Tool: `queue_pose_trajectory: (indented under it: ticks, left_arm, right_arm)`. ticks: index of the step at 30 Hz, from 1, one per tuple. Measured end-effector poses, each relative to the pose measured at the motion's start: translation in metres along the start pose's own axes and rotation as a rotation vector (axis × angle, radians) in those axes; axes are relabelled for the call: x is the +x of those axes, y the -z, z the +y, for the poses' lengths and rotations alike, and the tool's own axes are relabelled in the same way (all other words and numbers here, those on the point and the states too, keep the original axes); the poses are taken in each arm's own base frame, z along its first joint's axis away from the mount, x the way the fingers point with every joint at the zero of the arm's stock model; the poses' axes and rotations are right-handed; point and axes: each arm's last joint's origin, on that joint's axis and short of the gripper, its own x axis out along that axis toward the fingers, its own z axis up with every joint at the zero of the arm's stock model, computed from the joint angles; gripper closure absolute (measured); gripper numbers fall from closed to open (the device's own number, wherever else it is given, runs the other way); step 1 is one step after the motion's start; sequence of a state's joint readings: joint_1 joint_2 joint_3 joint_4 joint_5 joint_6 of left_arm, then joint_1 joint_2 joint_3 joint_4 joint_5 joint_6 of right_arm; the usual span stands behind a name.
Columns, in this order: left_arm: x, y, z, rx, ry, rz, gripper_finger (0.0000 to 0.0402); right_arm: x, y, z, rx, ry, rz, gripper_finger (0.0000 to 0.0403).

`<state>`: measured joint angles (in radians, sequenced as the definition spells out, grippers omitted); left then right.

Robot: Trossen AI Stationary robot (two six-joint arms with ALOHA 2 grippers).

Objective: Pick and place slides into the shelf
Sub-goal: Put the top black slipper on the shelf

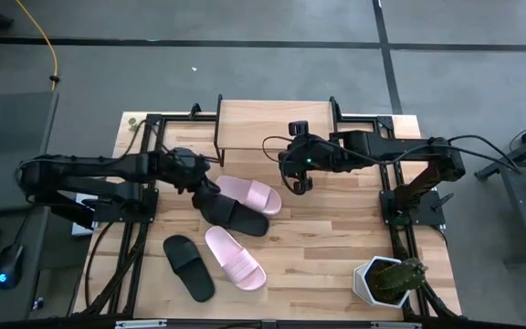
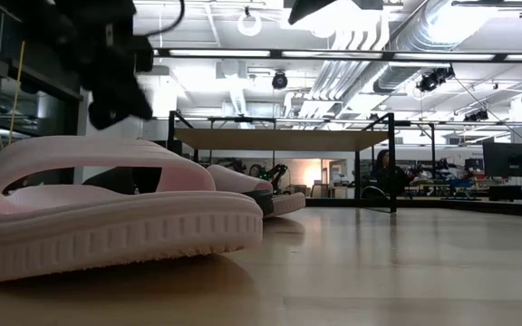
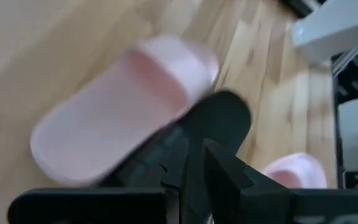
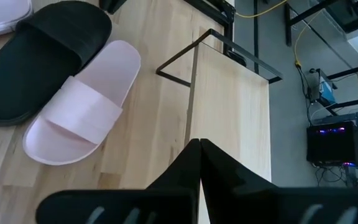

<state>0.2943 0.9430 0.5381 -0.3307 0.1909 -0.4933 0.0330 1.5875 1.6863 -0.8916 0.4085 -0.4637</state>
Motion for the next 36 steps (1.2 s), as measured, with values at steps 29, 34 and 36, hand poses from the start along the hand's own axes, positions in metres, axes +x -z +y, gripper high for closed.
queue_pose_trajectory:
  ticks: [29,34,36]
  left_arm:
    - [0.007,0.021,0.011,-0.156,-0.068,0.222,0.0133]
    - [0.016,0.033,0.017,-0.186,0.007,0.235,0.0145]
    - [0.022,0.042,0.022,-0.202,0.047,0.228,0.0148]
  right_arm:
    - [-0.003,-0.001,0.008,0.054,-0.064,-0.002,0.0402]
    - [-0.003,0.000,0.009,0.065,-0.080,0.006,0.0402]
    - [-0.003,0.000,0.010,0.068,-0.100,-0.002,0.0402]
